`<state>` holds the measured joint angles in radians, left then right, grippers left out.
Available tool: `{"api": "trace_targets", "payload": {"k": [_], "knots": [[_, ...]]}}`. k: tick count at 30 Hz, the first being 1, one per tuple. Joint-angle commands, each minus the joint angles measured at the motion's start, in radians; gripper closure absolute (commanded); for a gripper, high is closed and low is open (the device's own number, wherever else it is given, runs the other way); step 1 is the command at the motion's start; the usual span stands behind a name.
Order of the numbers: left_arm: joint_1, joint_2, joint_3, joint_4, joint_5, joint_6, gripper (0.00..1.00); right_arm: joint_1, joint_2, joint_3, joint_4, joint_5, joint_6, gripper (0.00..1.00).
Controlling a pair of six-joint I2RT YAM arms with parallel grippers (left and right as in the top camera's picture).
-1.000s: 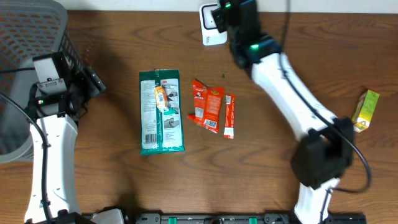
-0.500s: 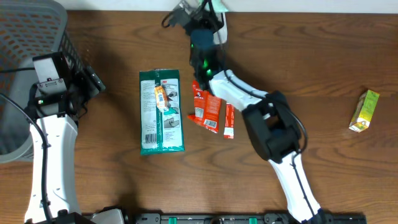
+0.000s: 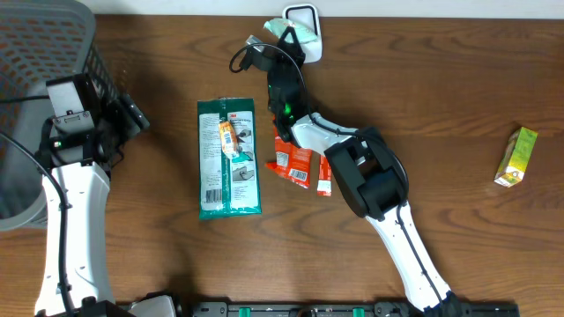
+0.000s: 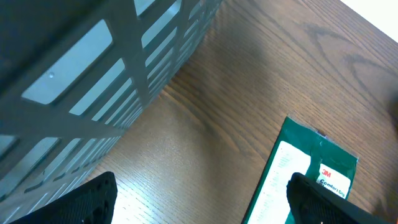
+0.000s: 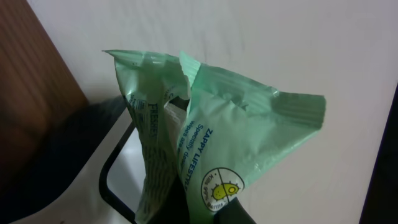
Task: Scan the item barcode
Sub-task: 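Hold the mint-green packet in front of the scanner window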
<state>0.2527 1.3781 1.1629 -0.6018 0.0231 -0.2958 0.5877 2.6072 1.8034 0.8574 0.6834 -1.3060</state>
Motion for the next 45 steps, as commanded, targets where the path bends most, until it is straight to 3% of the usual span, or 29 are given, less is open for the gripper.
{"api": "trace_targets", "payload": {"k": [1, 11, 16, 24, 30, 41, 45], "knots": [[0.009, -0.016, 0.014, 0.001, -0.013, -0.006, 0.12, 0.003, -0.005, 0.012, 0.015, -0.046, -0.019, 0.99], [0.009, -0.016, 0.014, 0.001, -0.013, -0.006, 0.12, 0.002, -0.005, 0.017, 0.097, -0.068, -0.065, 0.99], [0.009, -0.016, 0.014, 0.001, -0.013, -0.006, 0.12, -0.003, -0.005, 0.018, 0.052, -0.068, -0.060, 0.99], [0.009, -0.016, 0.014, 0.001, -0.013, -0.006, 0.12, -0.019, -0.005, 0.018, -0.029, -0.027, 0.113, 0.99], [0.009, -0.016, 0.014, 0.001, -0.013, -0.006, 0.12, -0.019, -0.005, 0.018, -0.025, -0.031, 0.123, 0.99], [0.009, -0.016, 0.014, 0.001, -0.013, -0.006, 0.12, -0.023, -0.005, 0.018, 0.170, -0.038, 0.047, 0.99], [0.009, -0.016, 0.014, 0.001, -0.013, -0.006, 0.12, -0.045, -0.005, 0.018, 0.162, -0.050, 0.142, 0.99]]}}
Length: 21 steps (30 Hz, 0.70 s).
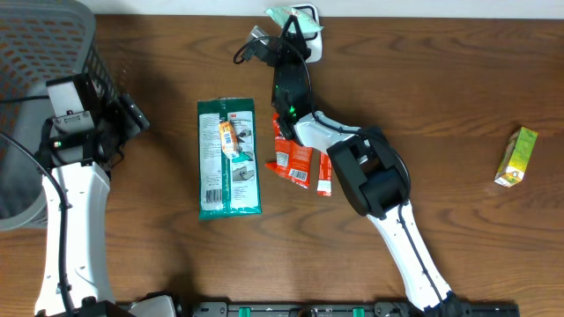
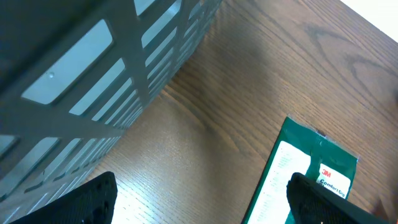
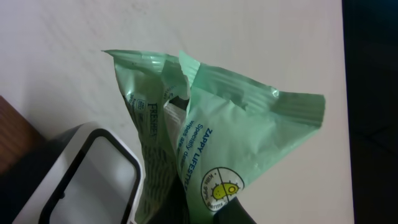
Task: Scan the item barcode
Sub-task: 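Hold the mint-green packet in front of the scanner window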
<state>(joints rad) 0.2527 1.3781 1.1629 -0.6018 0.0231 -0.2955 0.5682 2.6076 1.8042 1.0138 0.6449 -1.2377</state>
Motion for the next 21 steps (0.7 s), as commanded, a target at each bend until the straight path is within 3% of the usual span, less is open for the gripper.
{"api": "trace_targets", "payload": {"k": [1, 9, 17, 21], "knots": [[0.009, -0.016, 0.014, 0.001, -0.013, -0.006, 0.12, -0.032, -0.005, 0.018, -0.002, -0.010, 0.108, 0.99], [0.009, -0.016, 0.014, 0.001, -0.013, -0.006, 0.12, -0.067, -0.005, 0.039, -0.016, 0.005, 0.336, 0.99], [0.009, -0.016, 0.014, 0.001, -0.013, -0.006, 0.12, -0.075, -0.005, 0.090, -0.133, 0.039, 0.695, 0.99], [0.009, -0.016, 0.014, 0.001, -0.013, -0.006, 0.12, -0.079, -0.005, 0.092, -0.156, 0.039, 0.725, 0.99]]}}
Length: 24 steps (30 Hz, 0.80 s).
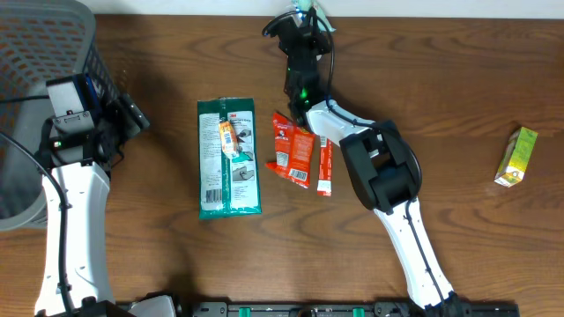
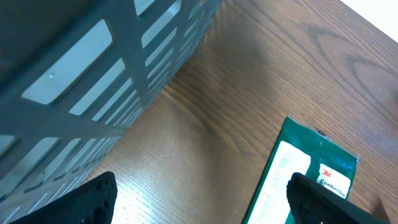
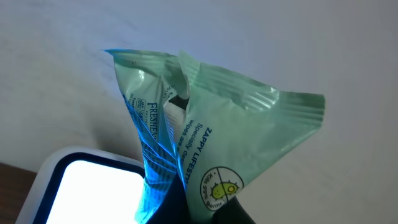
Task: Scan the item barcode
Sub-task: 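Hold the mint-green packet in front of the scanner window, then carry the packet to the right side and lower it to the table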
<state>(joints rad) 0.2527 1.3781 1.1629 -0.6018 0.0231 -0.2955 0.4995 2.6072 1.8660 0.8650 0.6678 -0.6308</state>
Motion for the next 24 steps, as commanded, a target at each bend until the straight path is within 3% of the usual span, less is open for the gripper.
{"api": "trace_targets", "payload": {"k": [1, 8, 24], "knots": [[0.009, -0.016, 0.014, 0.001, -0.013, -0.006, 0.12, -0.011, -0.005, 0.030, -0.016, 0.016, 0.117, 0.99], [0.009, -0.016, 0.014, 0.001, -0.013, -0.006, 0.12, -0.012, -0.005, 0.030, -0.082, 0.016, 0.118, 0.99], [0.009, -0.016, 0.014, 0.001, -0.013, -0.006, 0.12, -0.026, -0.017, 0.031, -0.032, 0.035, 0.117, 0.99]]}}
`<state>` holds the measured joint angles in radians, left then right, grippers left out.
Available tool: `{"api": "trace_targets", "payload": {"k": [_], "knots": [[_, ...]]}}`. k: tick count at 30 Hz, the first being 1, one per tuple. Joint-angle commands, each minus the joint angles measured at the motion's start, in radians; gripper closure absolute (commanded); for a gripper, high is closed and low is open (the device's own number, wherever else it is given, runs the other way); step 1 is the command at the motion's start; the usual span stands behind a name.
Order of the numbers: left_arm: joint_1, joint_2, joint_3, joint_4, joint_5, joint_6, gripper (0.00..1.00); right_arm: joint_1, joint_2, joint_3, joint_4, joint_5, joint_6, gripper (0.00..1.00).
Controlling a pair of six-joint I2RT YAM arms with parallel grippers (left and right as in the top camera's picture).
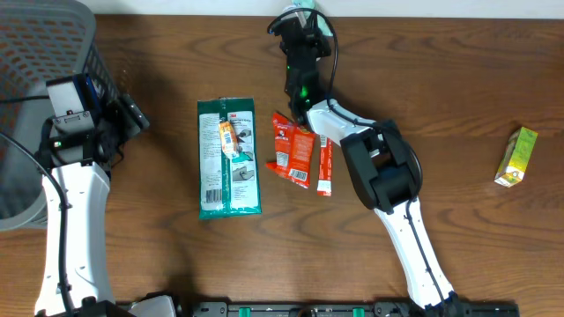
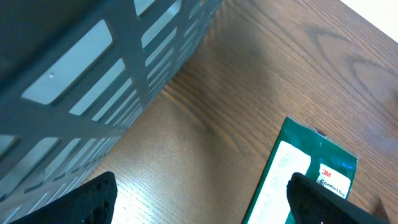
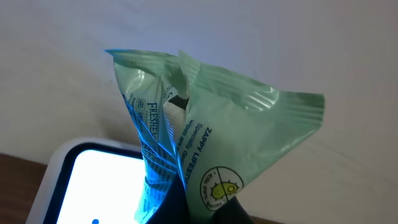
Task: Scan the item barcode
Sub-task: 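Carry the packet to the right side and lower it to the table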
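My right gripper (image 3: 208, 211) is shut on a light green packet (image 3: 211, 137) at its lower end. The packet stands right over the scanner (image 3: 87, 180), whose window glows white. Blue light falls on the packet's left fold. From overhead the right gripper (image 1: 303, 19) is at the table's far edge, and only a bit of the green packet (image 1: 306, 3) shows above it. My left gripper (image 2: 202, 208) hangs open over bare wood, with nothing between its fingers (image 2: 93, 199). It sits beside the basket (image 2: 93, 68).
A grey mesh basket (image 1: 40, 53) fills the far left corner. A green 3M pack (image 1: 229, 158) lies mid-table, with red sachets (image 1: 295, 154) to its right. A small green-yellow carton (image 1: 515, 157) stands at the far right.
The right gripper and its packet have barely shifted; slightly more of the lit scanner window shows in the right wrist view. The left arm has not moved.
The right gripper held the green packet left of the dark scanner window at the table's far edge. Then it was nearer the scanner. Then the packet stood over the window, which was lit with blue light on the packet, as now. The left gripper stayed open throughout.
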<state>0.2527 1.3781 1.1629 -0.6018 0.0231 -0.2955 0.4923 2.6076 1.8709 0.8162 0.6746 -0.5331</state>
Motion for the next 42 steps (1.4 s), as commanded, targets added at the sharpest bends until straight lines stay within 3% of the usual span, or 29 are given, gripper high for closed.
{"api": "trace_targets", "payload": {"k": [1, 7, 11, 16, 20, 25, 30, 35, 42], "knots": [[0.009, -0.016, 0.014, 0.001, -0.013, -0.006, 0.12, -0.019, -0.030, 0.027, 0.017, 0.037, 0.019, 0.99], [0.009, -0.016, 0.014, 0.001, -0.013, -0.006, 0.12, -0.018, -0.139, 0.027, -0.058, 0.039, 0.020, 0.99], [0.009, -0.016, 0.014, 0.001, -0.013, -0.006, 0.12, -0.015, -0.248, 0.027, -0.213, 0.039, 0.021, 0.99], [0.009, -0.016, 0.014, 0.001, -0.013, -0.006, 0.12, -0.010, -0.435, 0.027, -0.635, 0.038, 0.088, 0.99], [0.009, -0.016, 0.014, 0.001, -0.013, -0.006, 0.12, -0.028, -0.567, 0.027, -0.969, 0.013, 0.278, 0.99], [0.009, -0.016, 0.014, 0.001, -0.013, -0.006, 0.12, -0.074, -0.724, 0.027, -1.381, -0.168, 0.492, 0.99], [0.009, -0.016, 0.014, 0.001, -0.013, -0.006, 0.12, -0.152, -0.812, 0.027, -1.688, -0.303, 0.617, 0.99], [0.009, -0.016, 0.014, 0.001, -0.013, -0.006, 0.12, -0.258, -0.813, 0.017, -1.901, -0.434, 0.652, 0.99], [0.009, -0.016, 0.014, 0.001, -0.013, -0.006, 0.12, -0.409, -0.790, -0.156, -1.950, -0.523, 0.653, 0.99]]}}
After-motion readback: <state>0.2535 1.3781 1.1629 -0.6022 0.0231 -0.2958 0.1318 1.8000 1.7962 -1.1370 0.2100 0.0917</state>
